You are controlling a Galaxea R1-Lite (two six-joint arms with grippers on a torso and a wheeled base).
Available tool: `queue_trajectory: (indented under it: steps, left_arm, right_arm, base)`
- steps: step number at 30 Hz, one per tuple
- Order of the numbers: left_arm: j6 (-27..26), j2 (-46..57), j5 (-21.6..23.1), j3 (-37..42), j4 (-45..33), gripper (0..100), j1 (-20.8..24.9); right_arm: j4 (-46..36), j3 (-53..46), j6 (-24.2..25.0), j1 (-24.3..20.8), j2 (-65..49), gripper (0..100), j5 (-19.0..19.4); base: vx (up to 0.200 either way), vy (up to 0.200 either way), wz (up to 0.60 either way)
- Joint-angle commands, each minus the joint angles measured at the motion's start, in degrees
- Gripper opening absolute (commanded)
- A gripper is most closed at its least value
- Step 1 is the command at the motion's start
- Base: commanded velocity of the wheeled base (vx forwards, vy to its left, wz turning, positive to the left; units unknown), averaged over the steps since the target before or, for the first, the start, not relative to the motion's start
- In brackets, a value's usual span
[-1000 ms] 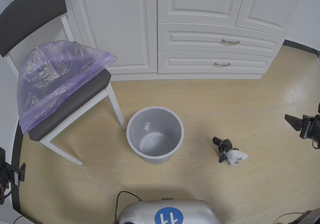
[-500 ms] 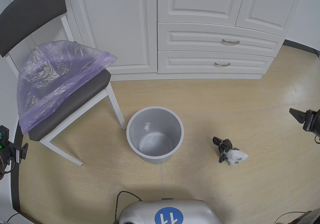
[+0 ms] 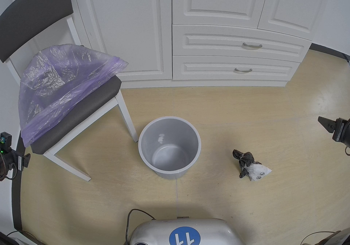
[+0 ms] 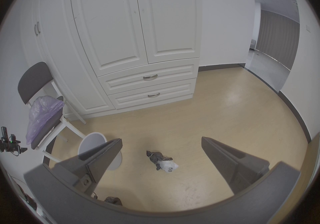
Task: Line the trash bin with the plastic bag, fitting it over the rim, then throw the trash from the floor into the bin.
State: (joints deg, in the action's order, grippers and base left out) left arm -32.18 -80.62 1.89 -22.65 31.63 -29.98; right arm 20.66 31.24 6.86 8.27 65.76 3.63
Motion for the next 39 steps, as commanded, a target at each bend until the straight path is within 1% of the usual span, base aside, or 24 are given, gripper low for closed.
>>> queue_trajectory:
  steps: [1, 8, 16, 19, 22, 32, 35, 36, 39]
  left_arm:
    - [2.1, -3.1, 0.0, -2.0, 0.0, 100, -0.6]
    - [4.3, -4.5, 0.0, -4.4, 0.0, 100, -0.6]
    - [6.2, -3.8, 0.2, -5.0, 0.0, 100, -0.5]
    - [7.3, -3.8, 2.0, -5.7, 0.0, 100, -0.4]
    - [8.7, -5.0, 1.9, -7.1, 0.0, 100, -0.4]
    - [8.7, -6.7, 2.2, -6.4, -0.1, 100, -0.6]
    - [9.1, -8.8, 2.0, -7.0, 0.1, 100, -0.5]
    - [9.2, -9.4, 2.0, -7.1, 0.4, 100, -0.5]
    - [10.8, -11.5, 2.0, -7.1, 4.3, 100, -0.6]
  right_arm:
    - [0.0, 0.0, 0.0, 0.0, -0.5, 100, 0.1]
    - [0.0, 0.0, 0.0, 0.1, -0.1, 100, 0.1]
    - [0.0, -0.1, 0.0, 0.1, -0.5, 100, 0.0]
    - [0.0, -0.1, -0.1, 0.5, -0.3, 100, 0.1]
    - [0.0, -0.1, -0.1, 0.9, -0.2, 100, 0.1]
    - [0.0, -0.3, -0.1, 1.0, -0.9, 100, 0.5]
    - [0.0, -0.2, -0.1, 1.3, -0.9, 100, 0.6]
    - [0.0, -0.2, -0.1, 1.4, -0.9, 100, 0.6]
    - [0.0, -0.3, -0.1, 1.5, -1.0, 100, 0.7]
  base:
    - [0.0, 0.0, 0.0]
    - [0.0, 0.0, 0.0]
    - [0.0, 0.0, 0.0]
    - [0.0, 0.0, 0.0]
    - [0.0, 0.0, 0.0]
    - [0.0, 0.0, 0.0]
    - [0.0, 0.0, 0.0]
    - [0.0, 0.0, 0.0]
    - [0.0, 0.0, 0.0]
